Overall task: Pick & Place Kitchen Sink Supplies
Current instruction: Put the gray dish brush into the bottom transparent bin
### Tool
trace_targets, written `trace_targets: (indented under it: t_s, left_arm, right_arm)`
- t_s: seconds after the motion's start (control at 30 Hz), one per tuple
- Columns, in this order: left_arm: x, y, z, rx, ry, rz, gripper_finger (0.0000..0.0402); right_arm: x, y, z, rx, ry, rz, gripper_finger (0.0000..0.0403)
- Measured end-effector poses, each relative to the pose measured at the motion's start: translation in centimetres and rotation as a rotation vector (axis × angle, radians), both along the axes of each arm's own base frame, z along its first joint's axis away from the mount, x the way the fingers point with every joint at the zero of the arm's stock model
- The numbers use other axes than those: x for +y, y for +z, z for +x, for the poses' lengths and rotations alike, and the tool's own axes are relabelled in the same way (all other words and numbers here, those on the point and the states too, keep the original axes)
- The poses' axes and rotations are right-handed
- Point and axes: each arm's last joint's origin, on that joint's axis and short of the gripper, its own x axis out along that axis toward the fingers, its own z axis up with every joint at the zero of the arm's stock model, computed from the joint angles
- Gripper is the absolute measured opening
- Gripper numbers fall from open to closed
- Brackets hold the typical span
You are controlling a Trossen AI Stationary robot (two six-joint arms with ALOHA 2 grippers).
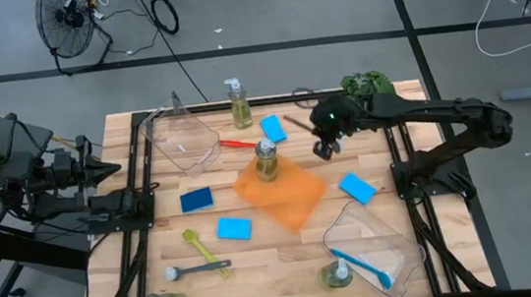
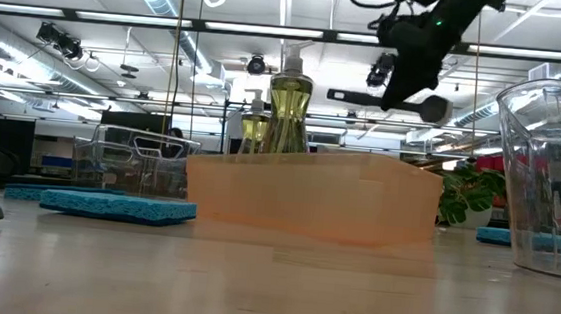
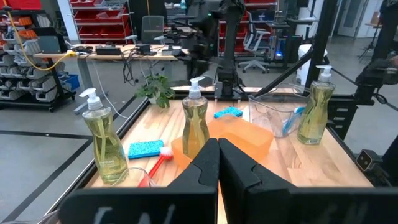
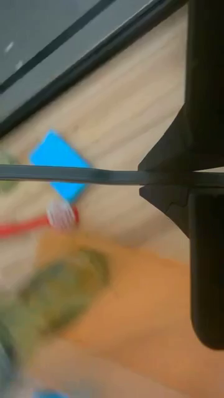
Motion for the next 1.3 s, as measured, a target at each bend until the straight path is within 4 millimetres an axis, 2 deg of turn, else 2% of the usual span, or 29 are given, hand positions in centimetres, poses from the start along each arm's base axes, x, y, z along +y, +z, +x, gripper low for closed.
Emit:
trace_targets:
  t_s: [0.2,0.43,0.67,0.9,1.13,1.3]
  left_arm:
    - [0.0,0.0,0.0,0.0,0.0,0.0,0.0003]
    - [0.0,0.0,0.0,0.0,0.0,0.0,0.0003]
    - [0.0,0.0,0.0,0.0,0.0,0.0,0.0003]
    - [0.0,0.0,0.0,-0.001,0.0,0.0,0.0003]
    - [0.0,0.0,0.0,0.0,0.0,0.0,0.0003]
    - [0.0,0.0,0.0,0.0,0.0,0.0,0.0003]
  right_arm:
    - [3.6,-0.7,-1.6,-0.02,0.154,0.085,0.0014]
    - [7.0,-1.4,-3.6,-0.016,0.21,0.271,0.0014]
    - [9.5,-2.9,-5.6,0.02,0.178,0.556,0.0014]
    - [11.6,-4.4,-7.2,0.086,0.207,0.647,0.0014]
    - [13.2,-3.2,-8.0,0.008,0.344,0.68,0.0014]
    - [14.2,-2.3,-9.1,-0.029,0.381,0.732,0.0014]
